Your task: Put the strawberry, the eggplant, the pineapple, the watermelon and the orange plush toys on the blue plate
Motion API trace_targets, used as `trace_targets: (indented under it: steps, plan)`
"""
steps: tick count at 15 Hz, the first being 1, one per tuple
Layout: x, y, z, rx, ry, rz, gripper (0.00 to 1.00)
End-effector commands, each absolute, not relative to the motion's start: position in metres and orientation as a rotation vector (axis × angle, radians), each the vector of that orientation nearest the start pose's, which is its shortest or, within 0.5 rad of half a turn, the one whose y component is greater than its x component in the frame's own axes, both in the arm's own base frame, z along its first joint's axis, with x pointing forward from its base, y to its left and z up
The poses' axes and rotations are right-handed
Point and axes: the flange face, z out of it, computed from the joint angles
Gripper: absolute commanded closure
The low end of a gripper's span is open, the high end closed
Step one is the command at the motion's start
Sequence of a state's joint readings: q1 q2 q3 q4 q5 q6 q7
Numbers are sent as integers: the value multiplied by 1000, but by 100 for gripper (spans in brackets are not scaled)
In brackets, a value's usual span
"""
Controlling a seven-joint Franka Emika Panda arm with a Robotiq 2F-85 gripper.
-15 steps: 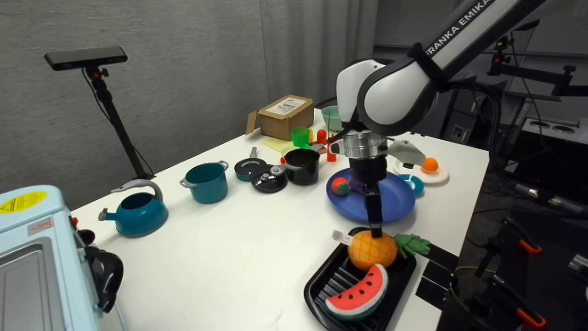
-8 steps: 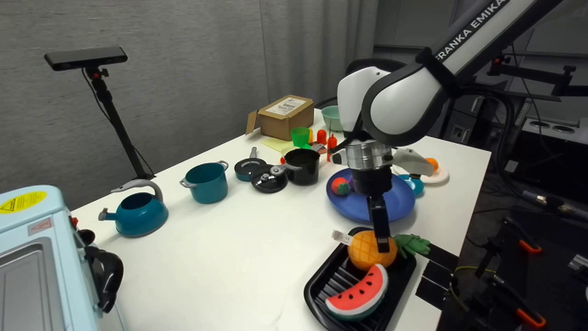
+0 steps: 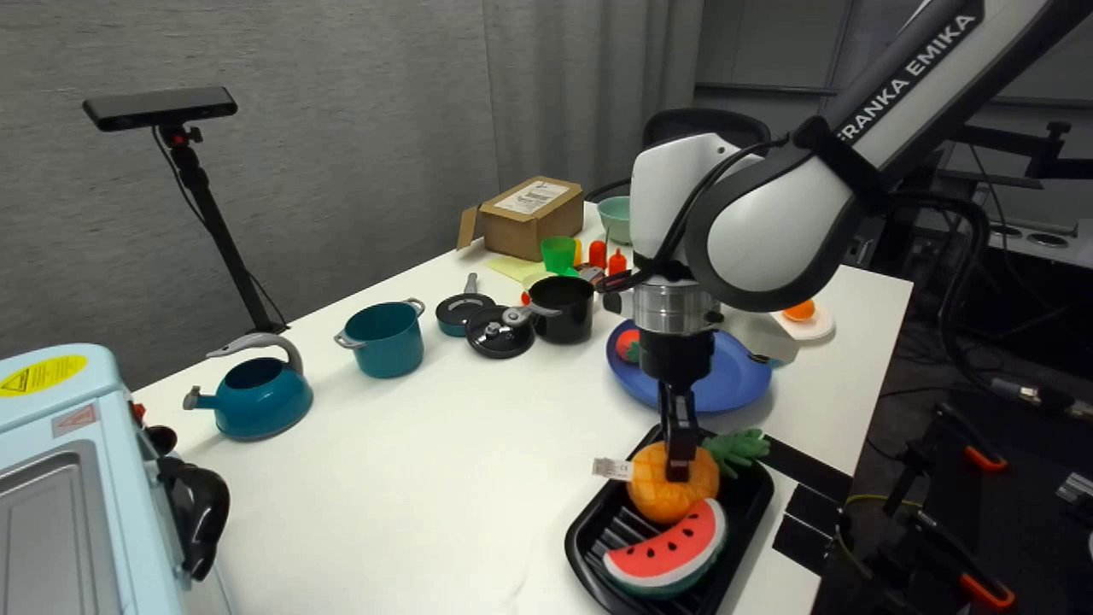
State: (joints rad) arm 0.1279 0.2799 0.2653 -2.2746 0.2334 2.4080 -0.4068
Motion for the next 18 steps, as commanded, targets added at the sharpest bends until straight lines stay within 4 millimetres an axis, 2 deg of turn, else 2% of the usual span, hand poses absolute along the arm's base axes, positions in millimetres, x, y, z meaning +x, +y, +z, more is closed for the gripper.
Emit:
trace_targets:
  steps: [1,2,4,6,9,12,14,15,18]
  plan:
    - [483,209,230,-2788,-877,122,95]
    - [489,208,235,-2795,-881,98,98]
    - [495,188,255,-2815,-878,102,96]
    - [511,167,277,-2871,-856,10,99]
    - [541,122,311,-2963,-711,-131,97]
    - [564,81,328,-3067,-597,-209,97]
    - [569,59,322,-3144,-548,-163,97]
    - [567,51,312,-3172,-537,-127,97]
    - [555,48,283,-3139,-528,-7,97]
